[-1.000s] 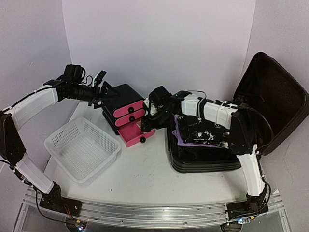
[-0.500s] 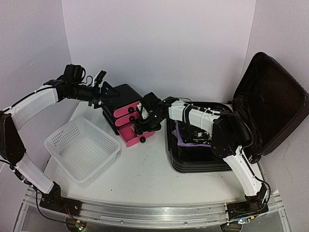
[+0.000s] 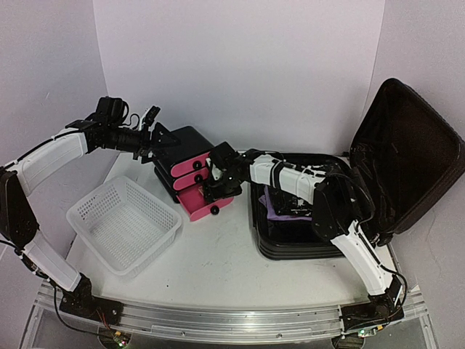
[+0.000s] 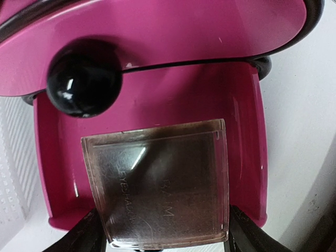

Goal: Open, take out, and arrange the luggage

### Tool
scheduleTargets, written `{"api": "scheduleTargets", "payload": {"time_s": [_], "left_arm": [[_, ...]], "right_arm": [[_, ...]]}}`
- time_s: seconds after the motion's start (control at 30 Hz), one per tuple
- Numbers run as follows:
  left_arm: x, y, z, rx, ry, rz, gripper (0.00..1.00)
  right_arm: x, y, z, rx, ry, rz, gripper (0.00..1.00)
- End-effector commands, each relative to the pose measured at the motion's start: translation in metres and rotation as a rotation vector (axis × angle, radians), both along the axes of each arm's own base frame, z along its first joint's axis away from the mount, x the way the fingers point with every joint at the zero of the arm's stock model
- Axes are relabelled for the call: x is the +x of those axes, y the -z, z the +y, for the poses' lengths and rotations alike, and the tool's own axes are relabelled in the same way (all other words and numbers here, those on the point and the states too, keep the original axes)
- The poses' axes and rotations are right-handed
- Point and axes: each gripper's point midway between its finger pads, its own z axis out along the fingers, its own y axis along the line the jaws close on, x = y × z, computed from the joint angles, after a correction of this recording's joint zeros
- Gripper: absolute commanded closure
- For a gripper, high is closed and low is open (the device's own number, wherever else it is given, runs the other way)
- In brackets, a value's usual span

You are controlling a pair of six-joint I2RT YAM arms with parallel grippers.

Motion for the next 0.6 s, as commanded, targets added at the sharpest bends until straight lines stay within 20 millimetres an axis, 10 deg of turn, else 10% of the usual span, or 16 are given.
{"api": "scheduleTargets", "payload": {"time_s": [0.0,0.57], "left_arm": [[-0.002,-0.015,-0.004,-0.034,0.025,-0.053,0.01],[-0.003,-0.016,-0.004,-0.038,0.028,-0.051,0.01]], "right_arm": [[0.021,-0.015,0.011,0.032,0.020,-0.096,0.42],[0.027,-0.039,0.013,0.067,0.043,-0.144,0.18]]}}
